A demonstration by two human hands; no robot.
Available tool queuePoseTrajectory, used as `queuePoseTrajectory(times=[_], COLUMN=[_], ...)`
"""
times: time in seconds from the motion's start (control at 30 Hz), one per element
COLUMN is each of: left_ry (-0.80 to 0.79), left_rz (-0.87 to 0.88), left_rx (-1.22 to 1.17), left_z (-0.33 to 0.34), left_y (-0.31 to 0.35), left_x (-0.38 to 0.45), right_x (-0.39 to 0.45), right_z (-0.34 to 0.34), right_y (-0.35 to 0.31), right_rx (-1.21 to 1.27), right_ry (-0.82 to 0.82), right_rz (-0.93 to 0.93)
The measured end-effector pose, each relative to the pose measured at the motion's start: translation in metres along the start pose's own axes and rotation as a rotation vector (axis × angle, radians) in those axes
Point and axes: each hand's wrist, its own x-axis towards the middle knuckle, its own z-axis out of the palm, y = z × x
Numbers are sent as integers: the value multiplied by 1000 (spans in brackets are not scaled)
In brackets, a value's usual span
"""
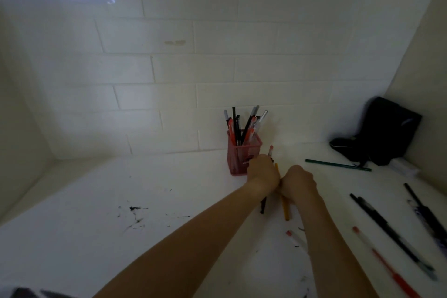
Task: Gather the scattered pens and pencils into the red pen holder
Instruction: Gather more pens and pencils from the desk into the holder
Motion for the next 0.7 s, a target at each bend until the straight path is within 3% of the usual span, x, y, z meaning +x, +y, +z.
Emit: queuePoseTrajectory(times=[0.23, 0.33, 0.4, 0.6, 0.7], left_ry=[-21, -89, -112, -217, -247], left_rz=[-143, -229, -218, -258, -215], left_rx=[-278, -536, -559, -634, -631], left_z=[3, 9, 15, 18, 21], left_y=[9, 13, 11, 17, 16], left_x=[8, 11, 16, 18, 17], right_x=[5, 8, 10, 18, 17], right_z=[-25, -33, -37, -34, -33], right_y=[9, 17, 23, 27, 24], right_rx=[392, 403, 399, 235, 207], right_ry=[-237, -285, -308, -82, -67], right_rz=[46, 22, 21, -75, -117])
